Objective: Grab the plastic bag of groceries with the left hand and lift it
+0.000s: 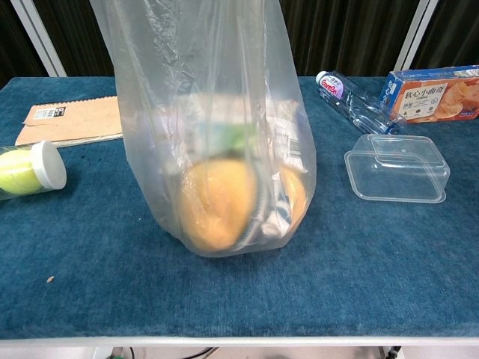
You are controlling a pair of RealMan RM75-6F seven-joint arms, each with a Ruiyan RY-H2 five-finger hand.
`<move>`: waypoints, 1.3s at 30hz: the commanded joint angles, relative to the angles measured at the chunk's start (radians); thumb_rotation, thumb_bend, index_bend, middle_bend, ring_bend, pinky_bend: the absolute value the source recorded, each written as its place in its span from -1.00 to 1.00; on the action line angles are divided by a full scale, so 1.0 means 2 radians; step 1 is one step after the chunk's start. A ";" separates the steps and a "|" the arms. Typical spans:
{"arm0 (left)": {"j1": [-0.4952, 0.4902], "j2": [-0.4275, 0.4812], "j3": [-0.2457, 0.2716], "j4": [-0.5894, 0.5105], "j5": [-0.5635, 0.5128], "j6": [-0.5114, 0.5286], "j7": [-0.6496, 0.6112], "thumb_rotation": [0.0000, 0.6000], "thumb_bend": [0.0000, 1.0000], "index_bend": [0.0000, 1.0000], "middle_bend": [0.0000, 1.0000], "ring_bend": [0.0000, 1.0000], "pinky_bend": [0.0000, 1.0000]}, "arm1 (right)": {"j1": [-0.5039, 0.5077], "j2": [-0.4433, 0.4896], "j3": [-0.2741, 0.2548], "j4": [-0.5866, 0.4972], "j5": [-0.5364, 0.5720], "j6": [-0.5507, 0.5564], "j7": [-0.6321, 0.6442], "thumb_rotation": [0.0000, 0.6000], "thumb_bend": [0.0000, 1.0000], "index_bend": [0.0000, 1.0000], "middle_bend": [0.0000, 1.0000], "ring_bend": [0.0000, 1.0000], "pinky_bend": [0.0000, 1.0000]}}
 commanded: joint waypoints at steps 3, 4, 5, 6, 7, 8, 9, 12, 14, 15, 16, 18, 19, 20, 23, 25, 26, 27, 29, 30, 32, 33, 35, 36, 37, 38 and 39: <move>0.001 0.003 -0.002 -0.005 -0.004 -0.001 0.005 -0.88 -1.00 -0.41 -0.35 -0.52 -0.25 | 0.021 -0.018 0.004 0.008 0.015 -0.010 -0.020 1.00 -0.70 -1.00 -1.00 -1.00 -1.00; 0.001 0.003 -0.002 -0.006 -0.006 -0.002 0.006 -0.88 -1.00 -0.41 -0.35 -0.52 -0.25 | 0.025 -0.021 0.004 0.010 0.018 -0.011 -0.023 1.00 -0.69 -1.00 -1.00 -1.00 -1.00; 0.001 0.004 -0.002 -0.007 -0.007 -0.003 0.008 -0.88 -1.00 -0.41 -0.35 -0.52 -0.25 | 0.028 -0.023 0.005 0.012 0.021 -0.013 -0.024 1.00 -0.69 -1.00 -1.00 -1.00 -1.00; 0.000 0.004 -0.002 -0.008 -0.008 -0.005 0.009 -0.89 -1.00 -0.41 -0.35 -0.52 -0.25 | 0.032 -0.025 0.006 0.015 0.024 -0.014 -0.026 1.00 -0.69 -1.00 -1.00 -1.00 -1.00; 0.000 0.005 -0.002 -0.009 -0.010 -0.007 0.012 -0.89 -1.00 -0.42 -0.35 -0.52 -0.25 | 0.038 -0.029 0.009 0.017 0.028 -0.017 -0.027 1.00 -0.69 -1.00 -1.00 -1.00 -1.00; -0.001 0.005 -0.002 -0.010 -0.012 -0.008 0.014 -0.89 -1.00 -0.42 -0.35 -0.52 -0.25 | 0.043 -0.032 0.011 0.020 0.031 -0.019 -0.027 1.00 -0.69 -1.00 -1.00 -1.00 -1.00; -0.001 0.005 -0.002 -0.011 -0.014 -0.008 0.017 -0.89 -1.00 -0.42 -0.35 -0.52 -0.25 | 0.048 -0.035 0.014 0.022 0.035 -0.021 -0.027 1.00 -0.69 -1.00 -1.00 -1.00 -1.00; -0.002 0.005 -0.002 -0.014 -0.016 -0.012 0.022 -0.88 -1.00 -0.42 -0.36 -0.52 -0.25 | 0.067 -0.047 0.026 0.029 0.060 -0.030 -0.027 1.00 -0.69 -1.00 -1.00 -1.00 -1.00; -0.003 0.007 -0.003 -0.017 -0.018 -0.014 0.023 -0.89 -1.00 -0.42 -0.36 -0.53 -0.25 | 0.080 -0.053 0.036 0.028 0.089 -0.041 -0.027 1.00 -0.69 -1.00 -1.00 -1.00 -1.00; -0.002 0.008 -0.004 -0.018 -0.018 -0.015 0.023 -0.88 -1.00 -0.42 -0.36 -0.53 -0.25 | 0.085 -0.055 0.040 0.027 0.098 -0.043 -0.029 1.00 -0.69 -1.00 -1.00 -1.00 -1.00; -0.002 0.009 -0.005 -0.019 -0.017 -0.015 0.022 -0.89 -1.00 -0.42 -0.36 -0.53 -0.25 | 0.093 -0.057 0.046 0.027 0.107 -0.045 -0.034 1.00 -0.69 -1.00 -1.00 -1.00 -1.00; -0.001 0.010 -0.007 -0.019 -0.017 -0.018 0.020 -0.89 -1.00 -0.42 -0.37 -0.52 -0.23 | 0.102 -0.058 0.052 0.027 0.115 -0.044 -0.042 1.00 -0.69 -1.00 -1.00 -1.00 -1.00; -0.001 0.011 -0.007 -0.018 -0.017 -0.020 0.018 -0.89 -1.00 -0.43 -0.37 -0.52 -0.23 | 0.106 -0.059 0.055 0.025 0.118 -0.042 -0.046 1.00 -0.69 -1.00 -1.00 -1.00 -1.00; -0.002 0.011 -0.008 -0.017 -0.017 -0.021 0.018 -0.88 -1.00 -0.43 -0.37 -0.53 -0.23 | 0.109 -0.059 0.058 0.023 0.120 -0.040 -0.048 1.00 -0.69 -1.00 -1.00 -1.00 -1.00; -0.004 0.011 -0.009 -0.013 -0.017 -0.030 0.014 -0.88 -1.00 -0.43 -0.36 -0.53 -0.22 | 0.117 -0.055 0.066 0.018 0.133 -0.036 -0.053 1.00 -0.69 -1.00 -1.00 -1.00 -1.00; -0.006 0.009 -0.010 -0.011 -0.016 -0.037 0.007 -0.89 -1.00 -0.43 -0.35 -0.52 -0.21 | 0.123 -0.051 0.073 0.013 0.148 -0.036 -0.056 1.00 -0.69 -1.00 -1.00 -1.00 -1.00; -0.006 0.009 -0.010 -0.011 -0.015 -0.042 0.003 -0.89 -1.00 -0.43 -0.35 -0.52 -0.20 | 0.125 -0.049 0.076 0.011 0.154 -0.036 -0.057 1.00 -0.69 -1.00 -1.00 -1.00 -1.00; -0.007 0.010 -0.011 -0.011 -0.011 -0.048 -0.003 -0.88 -1.00 -0.43 -0.35 -0.52 -0.18 | 0.129 -0.046 0.080 0.010 0.163 -0.036 -0.059 1.00 -0.69 -1.00 -1.00 -1.00 -1.00; -0.008 0.010 -0.012 -0.010 -0.006 -0.054 -0.011 -0.87 -1.00 -0.43 -0.35 -0.51 -0.18 | 0.135 -0.042 0.083 0.010 0.175 -0.038 -0.063 1.00 -0.69 -1.00 -1.00 -1.00 -1.00; -0.008 0.009 -0.014 -0.010 -0.001 -0.058 -0.017 -0.87 -1.00 -0.43 -0.35 -0.51 -0.18 | 0.139 -0.040 0.085 0.012 0.183 -0.039 -0.066 1.00 -0.69 -1.00 -1.00 -1.00 -1.00; -0.010 0.008 -0.016 -0.009 0.004 -0.064 -0.027 -0.87 -1.00 -0.43 -0.34 -0.51 -0.18 | 0.146 -0.039 0.086 0.016 0.191 -0.040 -0.070 1.00 -0.69 -1.00 -1.00 -1.00 -1.00; -0.010 0.008 -0.017 -0.008 0.006 -0.066 -0.031 -0.87 -1.00 -0.43 -0.34 -0.51 -0.18 | 0.149 -0.038 0.087 0.018 0.195 -0.040 -0.072 1.00 -0.69 -1.00 -1.00 -1.00 -1.00; -0.013 0.005 -0.019 -0.004 0.008 -0.068 -0.037 -0.87 -1.00 -0.43 -0.34 -0.51 -0.18 | 0.156 -0.036 0.089 0.022 0.201 -0.038 -0.075 1.00 -0.69 -1.00 -1.00 -1.00 -1.00; -0.014 0.002 -0.020 -0.002 0.008 -0.067 -0.037 -0.87 -1.00 -0.43 -0.34 -0.51 -0.18 | 0.159 -0.035 0.090 0.023 0.204 -0.037 -0.076 1.00 -0.69 -1.00 -1.00 -1.00 -1.00; -0.015 -0.002 -0.021 0.002 0.004 -0.064 -0.035 -0.87 -1.00 -0.43 -0.34 -0.51 -0.18 | 0.162 -0.034 0.091 0.023 0.210 -0.037 -0.075 1.00 -0.69 -1.00 -1.00 -1.00 -1.00; -0.017 -0.006 -0.022 0.005 0.000 -0.061 -0.034 -0.88 -1.00 -0.43 -0.34 -0.51 -0.19 | 0.163 -0.032 0.092 0.021 0.213 -0.038 -0.072 1.00 -0.69 -1.00 -1.00 -1.00 -1.00; -0.020 -0.010 -0.023 0.009 -0.006 -0.059 -0.032 -0.88 -1.00 -0.43 -0.34 -0.51 -0.20 | 0.164 -0.030 0.092 0.020 0.215 -0.037 -0.071 1.00 -0.69 -1.00 -1.00 -1.00 -1.00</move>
